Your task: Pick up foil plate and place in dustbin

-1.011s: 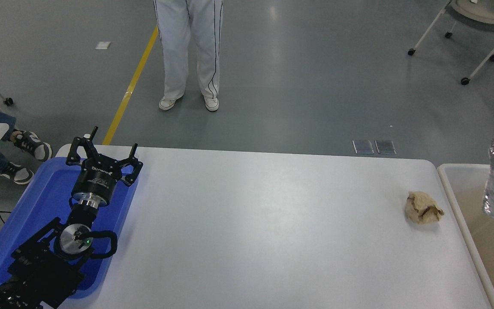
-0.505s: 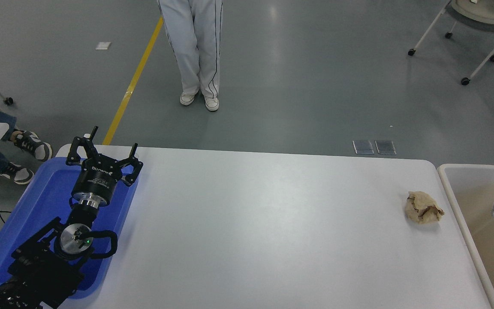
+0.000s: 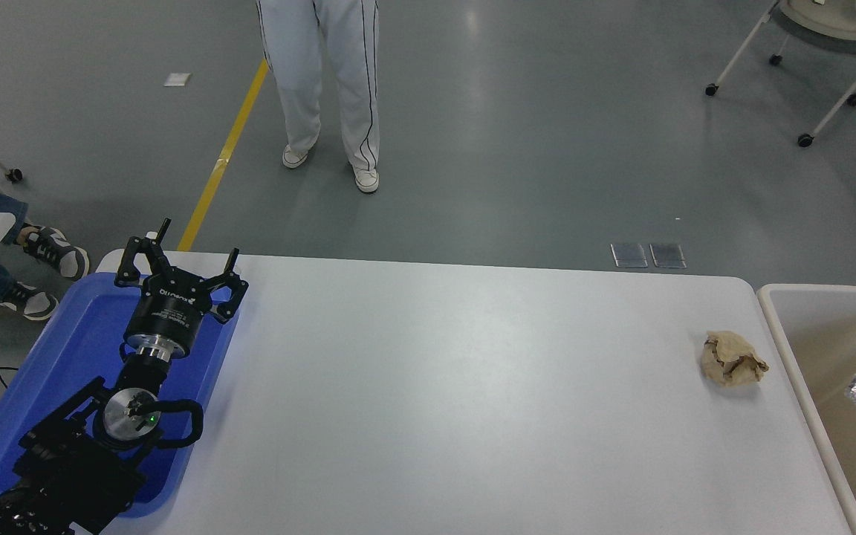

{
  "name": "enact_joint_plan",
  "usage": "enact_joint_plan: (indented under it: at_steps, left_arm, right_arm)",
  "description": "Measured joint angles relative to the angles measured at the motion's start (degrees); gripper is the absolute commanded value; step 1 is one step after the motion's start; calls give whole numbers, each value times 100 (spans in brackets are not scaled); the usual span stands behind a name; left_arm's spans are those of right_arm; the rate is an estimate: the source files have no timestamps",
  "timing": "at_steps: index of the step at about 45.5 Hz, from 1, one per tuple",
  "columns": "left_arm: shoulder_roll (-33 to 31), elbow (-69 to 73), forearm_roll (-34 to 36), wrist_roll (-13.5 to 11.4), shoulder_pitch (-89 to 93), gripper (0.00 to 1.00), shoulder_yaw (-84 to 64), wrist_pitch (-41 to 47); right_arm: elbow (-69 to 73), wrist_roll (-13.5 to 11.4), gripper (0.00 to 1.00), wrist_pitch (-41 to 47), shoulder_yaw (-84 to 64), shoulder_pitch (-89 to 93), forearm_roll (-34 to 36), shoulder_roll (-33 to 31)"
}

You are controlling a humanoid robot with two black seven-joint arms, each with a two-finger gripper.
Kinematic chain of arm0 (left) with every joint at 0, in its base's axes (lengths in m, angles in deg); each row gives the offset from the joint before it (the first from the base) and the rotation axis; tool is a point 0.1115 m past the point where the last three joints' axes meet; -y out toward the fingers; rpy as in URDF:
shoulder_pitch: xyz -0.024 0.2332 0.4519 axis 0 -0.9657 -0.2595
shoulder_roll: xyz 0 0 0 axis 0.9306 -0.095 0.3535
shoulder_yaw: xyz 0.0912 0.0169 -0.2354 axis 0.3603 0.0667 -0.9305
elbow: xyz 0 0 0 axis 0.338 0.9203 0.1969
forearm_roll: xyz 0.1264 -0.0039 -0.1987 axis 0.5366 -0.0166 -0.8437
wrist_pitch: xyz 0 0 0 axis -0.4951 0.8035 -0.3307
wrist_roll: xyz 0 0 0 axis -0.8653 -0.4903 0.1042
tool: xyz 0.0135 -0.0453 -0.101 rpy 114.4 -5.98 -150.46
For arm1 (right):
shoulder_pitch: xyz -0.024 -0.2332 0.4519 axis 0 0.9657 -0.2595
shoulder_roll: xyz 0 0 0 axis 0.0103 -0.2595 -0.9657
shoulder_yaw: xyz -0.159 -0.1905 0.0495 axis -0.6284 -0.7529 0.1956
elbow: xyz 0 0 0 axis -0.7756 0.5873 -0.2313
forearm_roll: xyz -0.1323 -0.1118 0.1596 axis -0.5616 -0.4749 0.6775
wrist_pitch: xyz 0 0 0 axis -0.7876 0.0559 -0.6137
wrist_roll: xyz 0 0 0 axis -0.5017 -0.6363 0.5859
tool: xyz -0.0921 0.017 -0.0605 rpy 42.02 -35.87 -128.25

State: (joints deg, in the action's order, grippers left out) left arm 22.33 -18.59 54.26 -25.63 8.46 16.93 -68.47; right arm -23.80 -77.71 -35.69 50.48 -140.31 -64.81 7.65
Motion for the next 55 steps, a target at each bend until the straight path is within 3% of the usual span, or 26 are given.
enact_joint_plan:
  at_steps: [26, 54, 55]
  left_arm:
    - [0, 0, 4, 0, 2, 100, -4, 0]
    - [0, 1, 1, 0, 1, 100, -7, 0]
    - [0, 1, 1, 0, 1, 100, -7, 0]
  right_arm:
    - [-134, 1, 0, -3353, 825, 1185, 576, 497]
    - [-163, -11, 0, -4229, 1081, 1665, 891, 716]
    - [-166, -11, 7, -4243, 1082, 1675, 901, 717]
